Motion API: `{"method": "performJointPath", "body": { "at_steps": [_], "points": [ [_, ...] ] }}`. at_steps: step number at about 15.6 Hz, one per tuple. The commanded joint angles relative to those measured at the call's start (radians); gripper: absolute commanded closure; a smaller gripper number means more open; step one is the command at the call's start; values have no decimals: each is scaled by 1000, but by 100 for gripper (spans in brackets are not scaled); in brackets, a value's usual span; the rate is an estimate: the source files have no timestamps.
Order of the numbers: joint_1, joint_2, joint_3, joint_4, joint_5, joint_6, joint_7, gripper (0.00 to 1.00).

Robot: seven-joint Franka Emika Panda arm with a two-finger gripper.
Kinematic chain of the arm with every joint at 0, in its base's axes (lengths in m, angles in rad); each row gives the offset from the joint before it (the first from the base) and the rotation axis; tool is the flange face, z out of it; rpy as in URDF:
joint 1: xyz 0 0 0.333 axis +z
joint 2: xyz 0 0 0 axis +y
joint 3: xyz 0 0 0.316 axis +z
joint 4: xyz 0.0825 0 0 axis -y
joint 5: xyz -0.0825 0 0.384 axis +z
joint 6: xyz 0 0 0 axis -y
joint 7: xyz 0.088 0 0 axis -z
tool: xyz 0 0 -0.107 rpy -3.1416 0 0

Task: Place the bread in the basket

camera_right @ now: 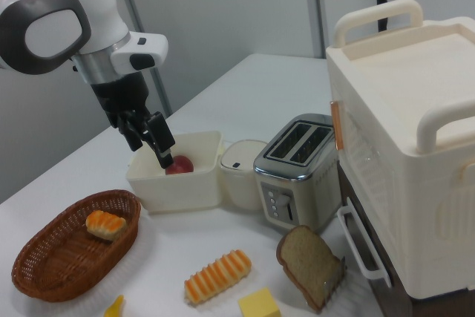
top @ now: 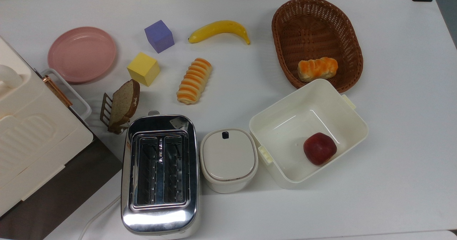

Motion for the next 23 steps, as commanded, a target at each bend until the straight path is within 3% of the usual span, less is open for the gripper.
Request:
{"method": "performJointPath", "body": {
  "at_steps": [1,4,6,10,23],
  "points": [
    [20,-42,-21,-21,-5,25,-5,0],
    [7,-39,-35,-34,-10,21,-34,0],
    [-1,-38,-98,-62,-8,26,-103,0],
    [-1,-35,-136,-65,-4,32,-132,0],
    [27,-30,-107,-41,-4,16,-92,0]
  ]
}}
